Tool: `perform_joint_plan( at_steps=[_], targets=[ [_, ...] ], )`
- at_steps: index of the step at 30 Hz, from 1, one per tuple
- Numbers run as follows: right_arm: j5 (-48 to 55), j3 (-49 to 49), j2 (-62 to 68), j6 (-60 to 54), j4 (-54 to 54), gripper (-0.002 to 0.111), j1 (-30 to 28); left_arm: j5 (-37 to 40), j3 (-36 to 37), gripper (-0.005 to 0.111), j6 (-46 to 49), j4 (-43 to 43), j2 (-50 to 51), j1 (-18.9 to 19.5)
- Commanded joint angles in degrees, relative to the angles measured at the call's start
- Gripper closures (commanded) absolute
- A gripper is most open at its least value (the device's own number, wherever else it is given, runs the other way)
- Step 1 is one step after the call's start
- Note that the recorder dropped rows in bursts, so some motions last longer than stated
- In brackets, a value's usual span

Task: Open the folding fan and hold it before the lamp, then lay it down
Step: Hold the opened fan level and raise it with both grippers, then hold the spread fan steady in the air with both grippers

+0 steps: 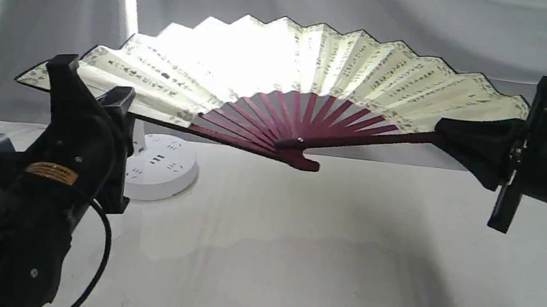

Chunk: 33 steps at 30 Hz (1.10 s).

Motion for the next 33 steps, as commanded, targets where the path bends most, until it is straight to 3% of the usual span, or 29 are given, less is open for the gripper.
perform_joint_plan(
  at_steps=[1, 7, 21, 33],
  targets=[
    [-4.0, 0.1, -0.2, -1.9, -1.6, 0.108, 1.2, -10.6, 0.8, 0.107, -4.9, -7.7, -3.2, 3.3],
    [-5.2, -1.5, -1.7, -1.2, -1.6, 0.108, 3.6, -10.6, 1.9, 0.107, -4.9, -6.2, -5.7, 5.5],
    [-8.2, -2.8, -6.2, 2.9, -1.6, 0.108, 4.9, -10.6, 1.9, 0.107, -4.8, -6.4, -7.1, 6.2],
    [-8.8, -2.8, -7.2, 4.9, -1.6, 0.108, 4.9, -9.7, 1.8, 0.107, -2.5, -6.2, -11.0, 10.2]
  ],
)
